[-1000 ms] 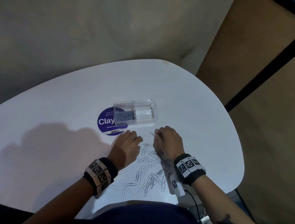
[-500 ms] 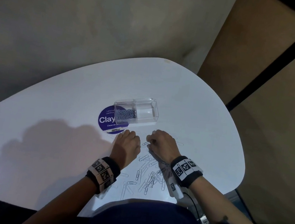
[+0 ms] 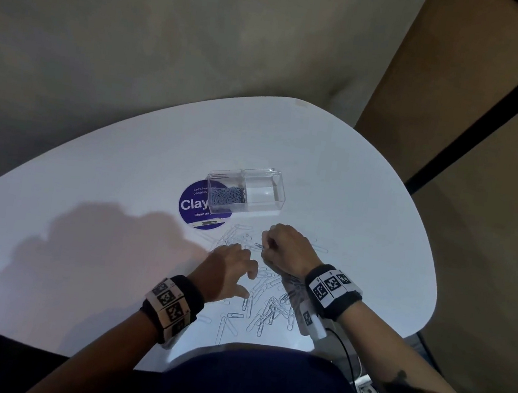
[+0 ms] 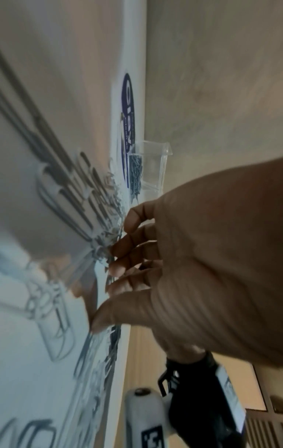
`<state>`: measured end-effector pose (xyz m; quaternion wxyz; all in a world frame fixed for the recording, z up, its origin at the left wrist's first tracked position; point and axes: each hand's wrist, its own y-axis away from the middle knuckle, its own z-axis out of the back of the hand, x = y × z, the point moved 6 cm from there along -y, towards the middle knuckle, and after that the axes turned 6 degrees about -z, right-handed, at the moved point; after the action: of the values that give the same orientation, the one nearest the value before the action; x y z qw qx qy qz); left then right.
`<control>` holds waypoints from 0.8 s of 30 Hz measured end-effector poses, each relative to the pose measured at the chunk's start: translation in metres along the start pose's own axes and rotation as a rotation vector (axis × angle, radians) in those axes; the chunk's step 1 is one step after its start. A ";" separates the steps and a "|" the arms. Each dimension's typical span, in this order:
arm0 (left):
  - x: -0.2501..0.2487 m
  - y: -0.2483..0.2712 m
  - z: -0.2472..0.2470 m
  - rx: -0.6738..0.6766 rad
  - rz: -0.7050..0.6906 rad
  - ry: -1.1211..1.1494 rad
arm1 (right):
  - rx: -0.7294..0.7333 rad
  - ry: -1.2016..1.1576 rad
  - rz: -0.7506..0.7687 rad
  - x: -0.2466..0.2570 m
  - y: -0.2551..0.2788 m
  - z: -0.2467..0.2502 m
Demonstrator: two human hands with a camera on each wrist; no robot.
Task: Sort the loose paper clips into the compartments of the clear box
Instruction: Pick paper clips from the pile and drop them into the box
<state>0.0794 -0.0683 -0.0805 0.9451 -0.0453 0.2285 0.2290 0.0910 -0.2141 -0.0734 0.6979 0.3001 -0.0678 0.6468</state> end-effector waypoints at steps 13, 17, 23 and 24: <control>0.003 0.011 0.008 -0.005 -0.066 -0.012 | -0.067 -0.471 -0.133 -0.033 0.007 0.017; 0.001 0.012 0.008 -0.052 -0.088 -0.002 | 0.019 -0.653 -0.190 -0.035 0.014 0.020; -0.006 0.016 0.009 -0.089 -0.160 -0.058 | 0.166 -1.067 -0.274 -0.044 0.020 0.010; -0.007 0.017 0.009 -0.090 -0.162 -0.056 | 0.166 -1.076 -0.287 -0.046 0.020 0.010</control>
<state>0.0703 -0.0541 -0.0687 0.9636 -0.0998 0.1872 0.1630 0.0678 -0.2596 -0.0807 0.6198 0.6480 -0.3215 0.3043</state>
